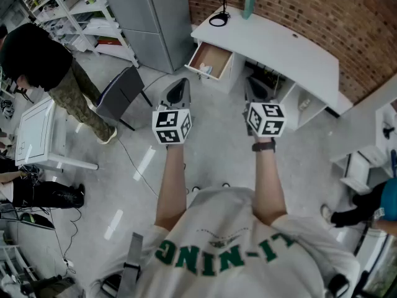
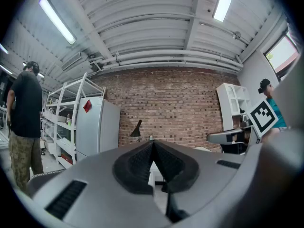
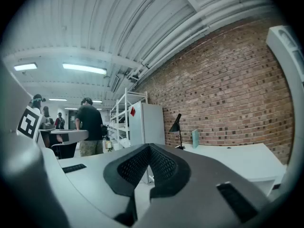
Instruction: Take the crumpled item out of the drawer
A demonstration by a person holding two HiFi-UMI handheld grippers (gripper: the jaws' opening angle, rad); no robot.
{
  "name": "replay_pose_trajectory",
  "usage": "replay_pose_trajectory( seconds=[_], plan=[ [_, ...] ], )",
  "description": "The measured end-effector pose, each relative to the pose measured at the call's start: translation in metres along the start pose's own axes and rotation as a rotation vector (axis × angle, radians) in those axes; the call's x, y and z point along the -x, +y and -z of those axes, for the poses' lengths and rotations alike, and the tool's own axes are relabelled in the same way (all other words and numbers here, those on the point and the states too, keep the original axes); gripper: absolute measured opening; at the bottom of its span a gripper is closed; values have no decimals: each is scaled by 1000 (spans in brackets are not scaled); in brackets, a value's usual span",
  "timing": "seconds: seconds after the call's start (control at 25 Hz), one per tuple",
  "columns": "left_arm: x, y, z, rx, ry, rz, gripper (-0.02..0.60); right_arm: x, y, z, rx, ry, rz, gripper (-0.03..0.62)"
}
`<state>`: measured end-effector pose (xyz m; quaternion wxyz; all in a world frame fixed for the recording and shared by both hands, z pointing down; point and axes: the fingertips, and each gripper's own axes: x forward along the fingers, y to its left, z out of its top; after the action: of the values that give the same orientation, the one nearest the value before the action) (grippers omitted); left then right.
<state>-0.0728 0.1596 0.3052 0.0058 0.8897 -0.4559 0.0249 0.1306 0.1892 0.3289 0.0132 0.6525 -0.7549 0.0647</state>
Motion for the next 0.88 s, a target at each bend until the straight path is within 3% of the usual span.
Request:
replay_pose_trajectory(
  seconds=[0.44, 0.68, 0.88],
  plan=[
    [-15, -35, -8, -14, -26, -30, -6, 6, -30, 0, -22, -5, -58, 2],
    [-13, -62, 9, -43, 22, -16, -6, 11, -43, 13, -71, -4, -101, 2],
    [-30, -59, 25, 13, 34, -52, -6, 2, -46, 28, -78, -3, -133, 2]
  ],
)
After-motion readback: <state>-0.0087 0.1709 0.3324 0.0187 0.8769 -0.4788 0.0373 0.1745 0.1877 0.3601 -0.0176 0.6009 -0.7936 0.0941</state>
